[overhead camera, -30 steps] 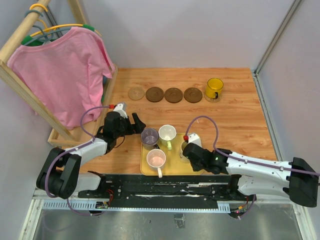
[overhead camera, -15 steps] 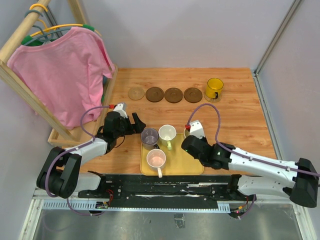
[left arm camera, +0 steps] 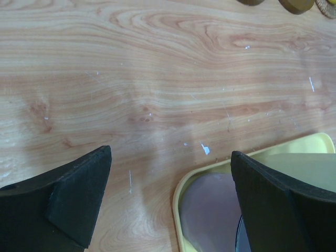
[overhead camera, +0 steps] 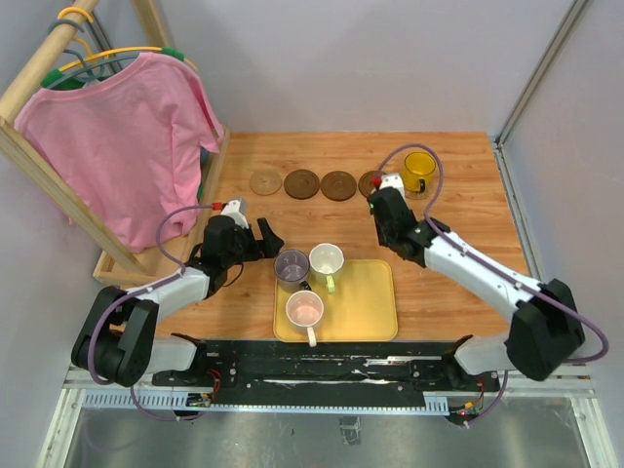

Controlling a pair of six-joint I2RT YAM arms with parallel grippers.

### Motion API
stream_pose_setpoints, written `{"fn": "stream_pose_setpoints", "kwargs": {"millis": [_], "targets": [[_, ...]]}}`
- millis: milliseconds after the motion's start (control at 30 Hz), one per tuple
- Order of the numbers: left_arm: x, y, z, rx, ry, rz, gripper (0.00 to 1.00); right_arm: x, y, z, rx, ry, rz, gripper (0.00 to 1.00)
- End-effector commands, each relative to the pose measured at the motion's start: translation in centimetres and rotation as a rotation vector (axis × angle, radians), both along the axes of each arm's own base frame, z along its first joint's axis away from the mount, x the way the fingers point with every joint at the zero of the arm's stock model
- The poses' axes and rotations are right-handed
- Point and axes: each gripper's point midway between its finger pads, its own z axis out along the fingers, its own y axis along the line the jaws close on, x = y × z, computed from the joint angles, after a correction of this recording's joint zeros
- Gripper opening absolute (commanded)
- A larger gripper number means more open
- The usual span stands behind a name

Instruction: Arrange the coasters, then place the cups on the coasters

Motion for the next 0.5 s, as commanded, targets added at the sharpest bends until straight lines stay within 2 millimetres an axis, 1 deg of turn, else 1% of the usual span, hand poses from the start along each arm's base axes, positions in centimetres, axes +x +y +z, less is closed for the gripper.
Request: {"fn": "stream_pose_setpoints", "kwargs": {"millis": [0,167,200,267,367,467], "targets": [[1.7,-0.2,2.0,0.014,-0.057,0.010,1.00,6.6,2.3,4.4,0.091,-0.128,0.058,0.01],[2.2,-0.3,2.3,0.015,-0.057,0.007,1.00,12.0,1.9,3.8,0.087,-0.098,0.040,0.01],[2.2,-0.4,2.3,0.017,-0.057,0.006,1.00,13.1,1.8,2.8,0.080,-0.077,0.034,0.01],[2.3,-0.3,2.2,0.019,-0.056,0.011,1.00,15.0,1.3,2.5,0.077,-0.074,0.017,0.01],[2.4,-0.3,2.3,0.025,-0.053,0.010,1.00,17.2,0.7,1.5,0.081,-0.060,-0.002,0.01],[2.6,-0.3,2.1,0.034,-0.047,0.010,1.00,18.8,0.2,0.7,0.097,-0.040,-0.015,0.01]]}}
